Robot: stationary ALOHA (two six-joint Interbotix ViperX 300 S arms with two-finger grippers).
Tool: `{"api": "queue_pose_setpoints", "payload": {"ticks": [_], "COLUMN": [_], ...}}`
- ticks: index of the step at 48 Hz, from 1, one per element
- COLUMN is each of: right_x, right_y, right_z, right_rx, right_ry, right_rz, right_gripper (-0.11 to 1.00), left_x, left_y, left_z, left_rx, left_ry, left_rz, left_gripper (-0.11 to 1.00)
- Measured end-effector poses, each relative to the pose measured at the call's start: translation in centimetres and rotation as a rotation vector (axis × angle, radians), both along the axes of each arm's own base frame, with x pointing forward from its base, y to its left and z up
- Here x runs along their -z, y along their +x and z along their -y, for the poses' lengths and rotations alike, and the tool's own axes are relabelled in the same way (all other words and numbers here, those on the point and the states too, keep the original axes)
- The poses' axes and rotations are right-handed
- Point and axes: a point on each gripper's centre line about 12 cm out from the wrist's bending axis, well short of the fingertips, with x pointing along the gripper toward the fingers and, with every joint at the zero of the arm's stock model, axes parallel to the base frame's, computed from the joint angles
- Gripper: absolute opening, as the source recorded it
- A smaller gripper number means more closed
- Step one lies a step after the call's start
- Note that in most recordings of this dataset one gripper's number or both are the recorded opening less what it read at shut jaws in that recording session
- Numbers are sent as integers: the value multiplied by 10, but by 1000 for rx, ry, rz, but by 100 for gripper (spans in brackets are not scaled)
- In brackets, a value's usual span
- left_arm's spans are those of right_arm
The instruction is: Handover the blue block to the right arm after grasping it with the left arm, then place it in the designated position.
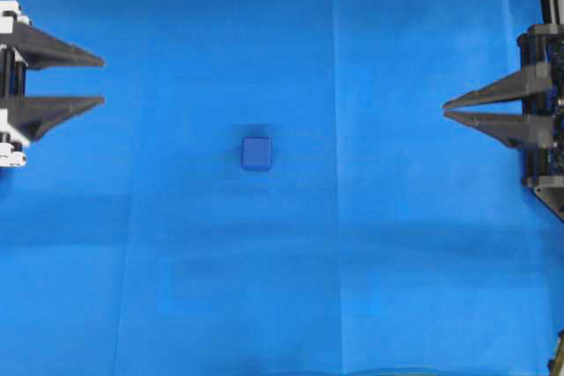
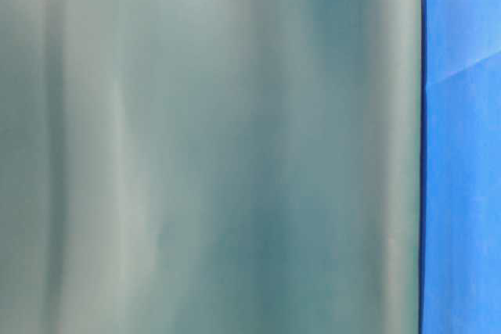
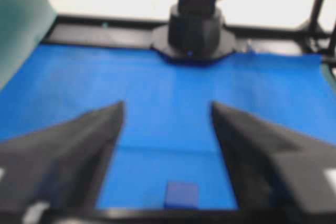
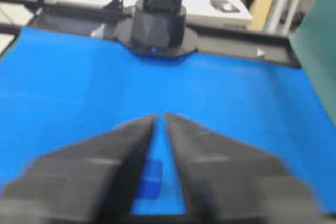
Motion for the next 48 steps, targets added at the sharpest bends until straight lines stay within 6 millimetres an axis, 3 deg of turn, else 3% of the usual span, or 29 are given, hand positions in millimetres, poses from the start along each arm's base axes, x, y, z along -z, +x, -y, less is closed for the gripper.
{"api": "queue_pose_setpoints", "payload": {"ticks": [5,9,12,31,48], "right_x": [0,1,1,2,1], "right_y": [0,0,1,1,1], "right_z": [0,0,0,0,0], "right_rx": [0,0,0,1,1], "right_ry": [1,1,1,3,3], "right_rz": [0,-5,-5,-9,-6], "right_gripper": [69,89,97,98,98], "left_x": [0,0,0,0,-1], "left_y": [0,0,0,2,30], "left_z": [1,1,1,3,6], "left_rx": [4,4,4,16,34], "left_ry": [-11,-14,-12,-17,-6], "left_rz": [1,2,2,-1,-17], "left_gripper": [91,92,92,92,92]}}
